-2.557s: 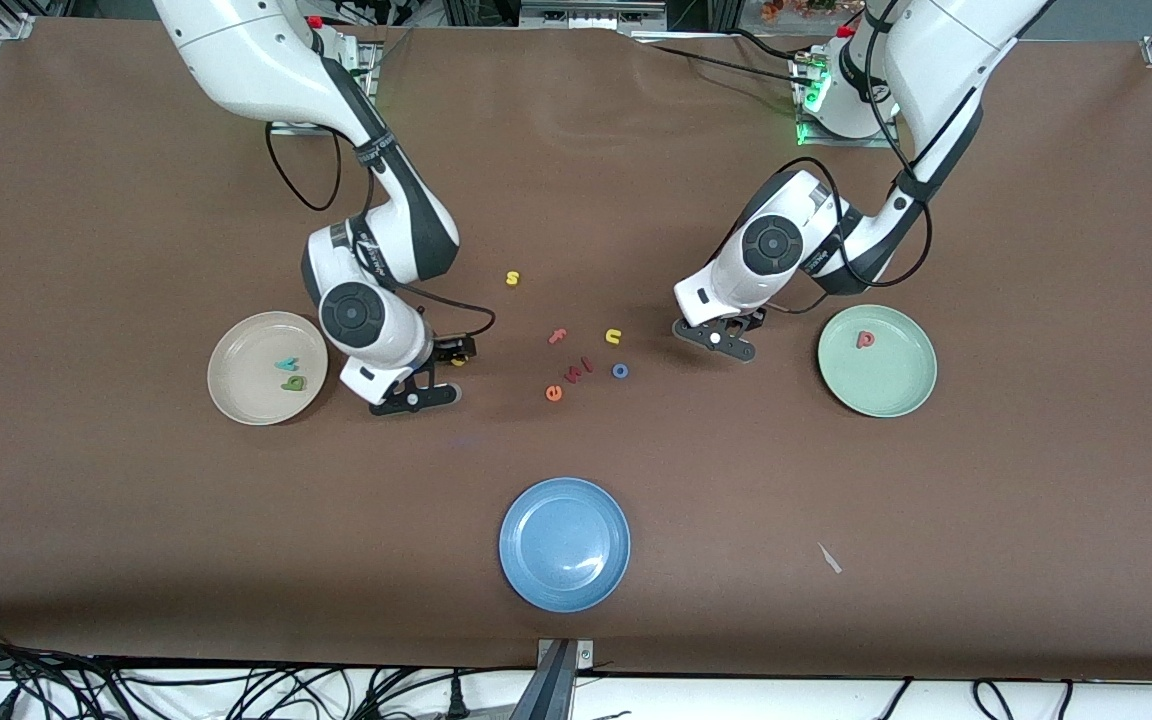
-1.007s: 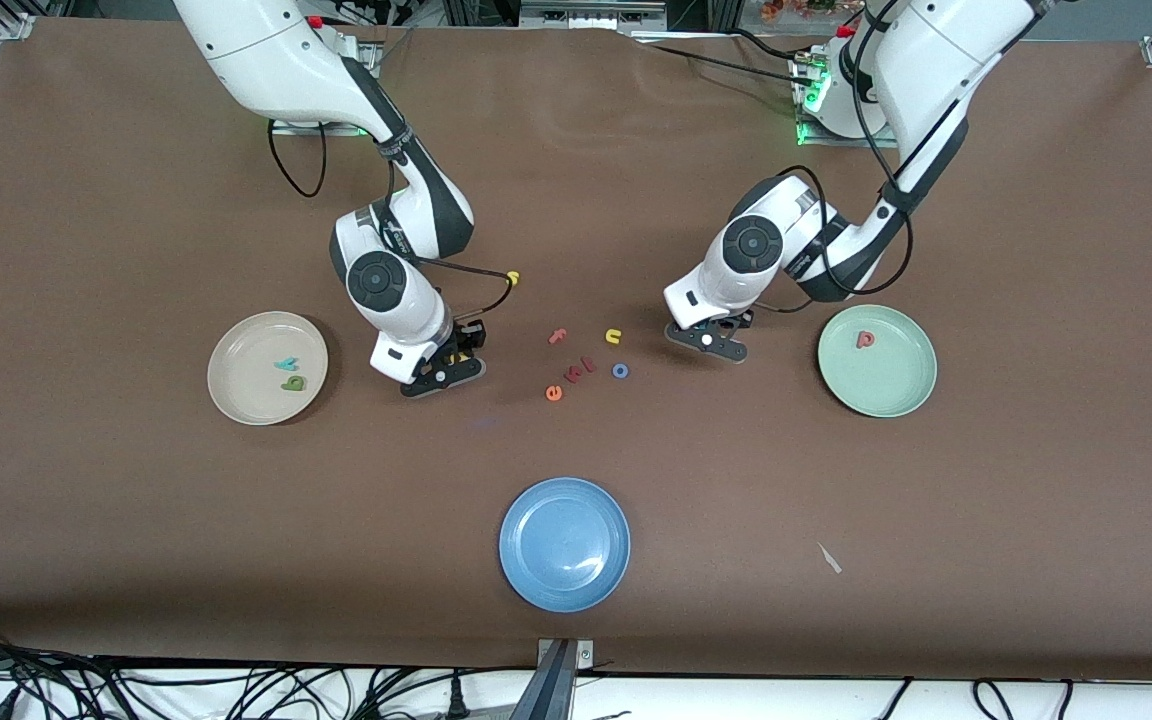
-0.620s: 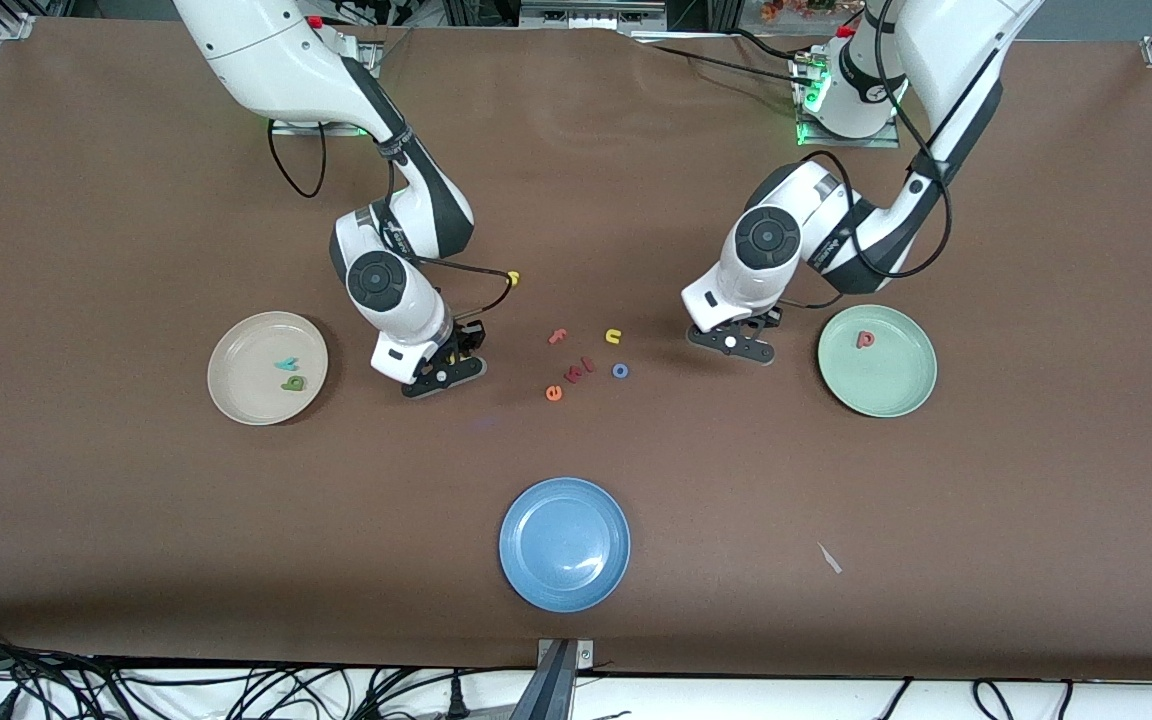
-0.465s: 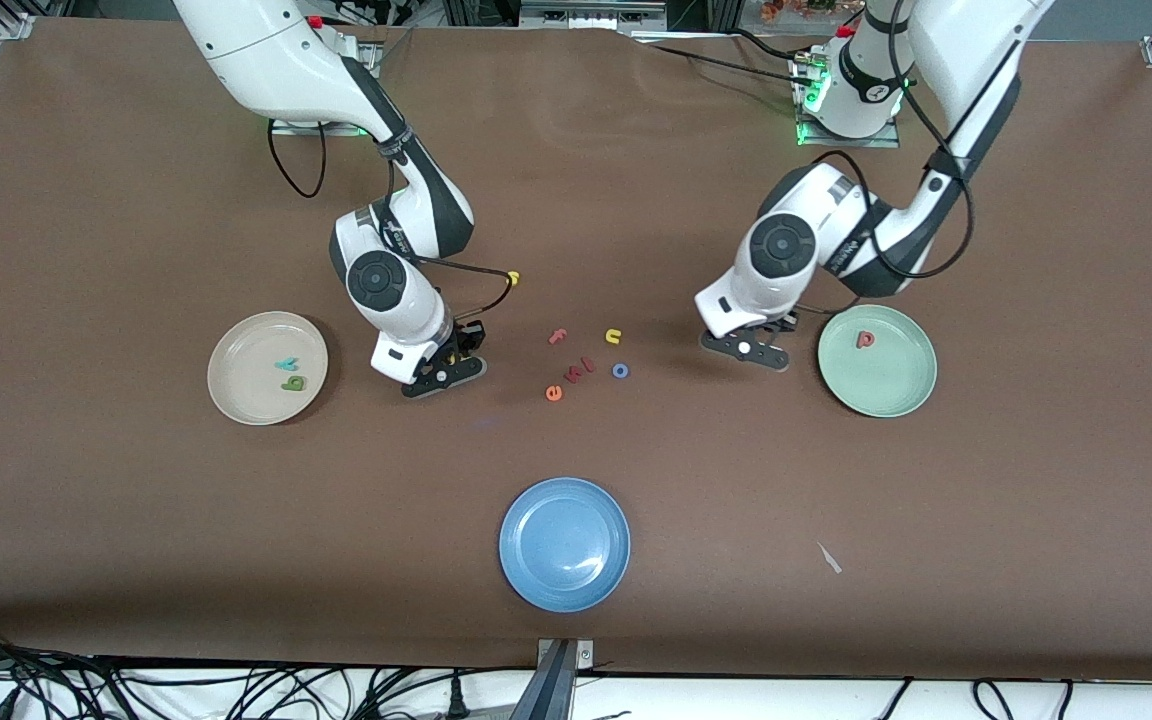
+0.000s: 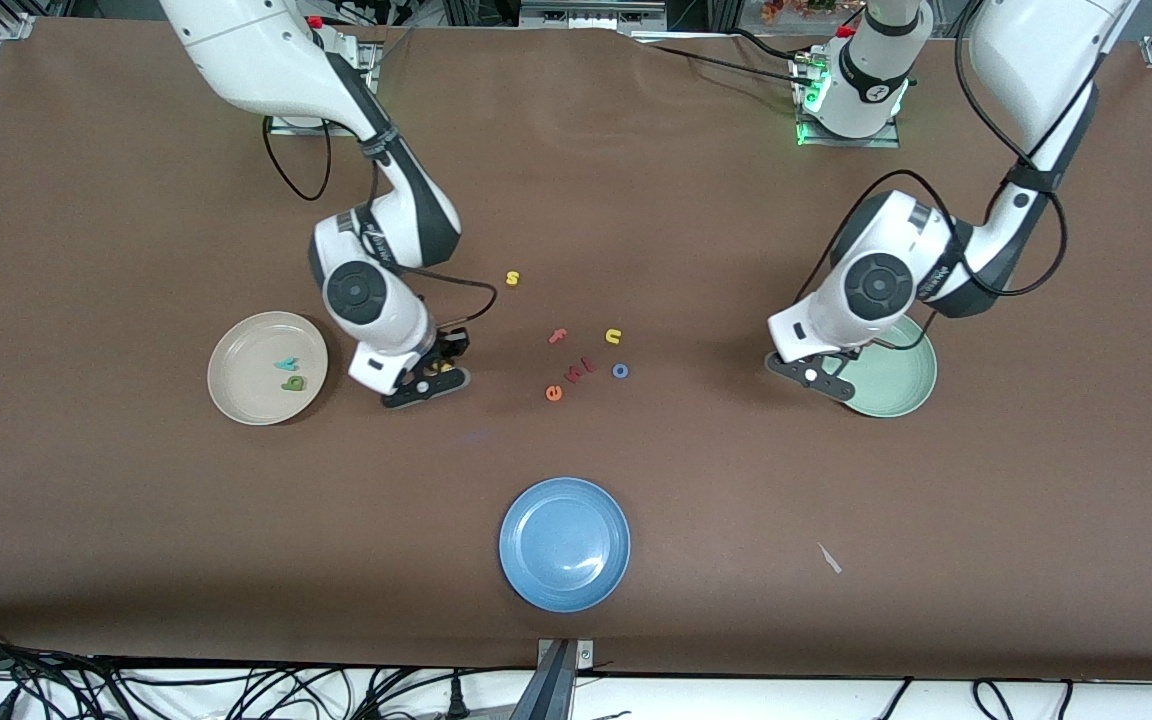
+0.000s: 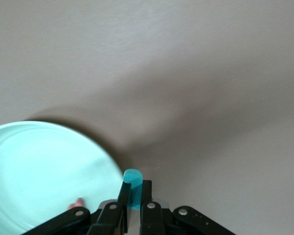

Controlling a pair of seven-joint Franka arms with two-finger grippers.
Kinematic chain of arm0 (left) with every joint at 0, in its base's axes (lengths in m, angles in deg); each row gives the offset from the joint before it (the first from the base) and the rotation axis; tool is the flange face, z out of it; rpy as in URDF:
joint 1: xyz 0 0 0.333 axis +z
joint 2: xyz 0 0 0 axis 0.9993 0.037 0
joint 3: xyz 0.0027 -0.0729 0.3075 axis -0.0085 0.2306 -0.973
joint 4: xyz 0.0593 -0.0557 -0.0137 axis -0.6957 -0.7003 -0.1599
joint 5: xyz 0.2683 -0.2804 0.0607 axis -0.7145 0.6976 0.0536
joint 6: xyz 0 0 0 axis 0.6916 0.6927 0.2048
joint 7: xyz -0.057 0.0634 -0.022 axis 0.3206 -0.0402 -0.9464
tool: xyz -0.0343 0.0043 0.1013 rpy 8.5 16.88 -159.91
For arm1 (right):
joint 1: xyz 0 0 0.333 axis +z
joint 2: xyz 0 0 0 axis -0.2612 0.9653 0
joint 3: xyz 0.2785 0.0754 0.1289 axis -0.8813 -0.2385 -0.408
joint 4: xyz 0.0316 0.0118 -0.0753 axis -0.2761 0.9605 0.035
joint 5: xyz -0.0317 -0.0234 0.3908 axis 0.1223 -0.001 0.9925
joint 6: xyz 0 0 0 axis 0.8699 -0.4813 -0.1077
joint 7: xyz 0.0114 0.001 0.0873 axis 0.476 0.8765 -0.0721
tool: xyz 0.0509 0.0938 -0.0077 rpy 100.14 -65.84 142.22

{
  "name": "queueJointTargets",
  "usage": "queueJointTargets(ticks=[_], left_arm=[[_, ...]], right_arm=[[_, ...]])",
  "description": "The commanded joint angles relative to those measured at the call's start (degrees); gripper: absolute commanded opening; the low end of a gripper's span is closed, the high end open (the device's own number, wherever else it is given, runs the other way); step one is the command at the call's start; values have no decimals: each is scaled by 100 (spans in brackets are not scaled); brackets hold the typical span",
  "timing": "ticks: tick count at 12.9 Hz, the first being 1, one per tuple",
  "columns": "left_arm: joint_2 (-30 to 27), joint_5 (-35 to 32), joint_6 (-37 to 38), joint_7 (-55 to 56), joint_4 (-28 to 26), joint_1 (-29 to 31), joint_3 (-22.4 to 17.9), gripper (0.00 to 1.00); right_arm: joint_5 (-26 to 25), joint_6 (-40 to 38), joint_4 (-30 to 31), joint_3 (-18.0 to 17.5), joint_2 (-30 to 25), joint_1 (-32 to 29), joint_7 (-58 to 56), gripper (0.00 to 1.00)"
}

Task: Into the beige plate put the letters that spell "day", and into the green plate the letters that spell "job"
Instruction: 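Drop the yellow letter on the white plate while the left gripper releases the 1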

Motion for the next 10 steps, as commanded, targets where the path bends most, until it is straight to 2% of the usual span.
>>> queueJointTargets(ticks=[1,4,7,8,9,10], left_arm=[[-18,-193,84,-539,15,279,49,4],[44,-202,14,-1032,15,544,40,4],[280,-578,-319,-1068,-12,771,40,4],[377,-597,-451,-1068,-12,833,40,4],[456,-597,-609,-1068,-38,834,40,4],[561,-606,-767,-1068,-64,869,31,4]], right_arm=[[-8,-766,93,505,-262,-43,-71,13],[-16,-1558,85,1173,-411,-43,-167,13],[-16,-1701,85,1727,-272,-113,-466,10],[-16,-1666,85,1755,-175,-270,-483,11],[-16,-1657,58,1755,-105,-454,-484,35],[36,-1666,32,1747,-78,-604,-484,99]])
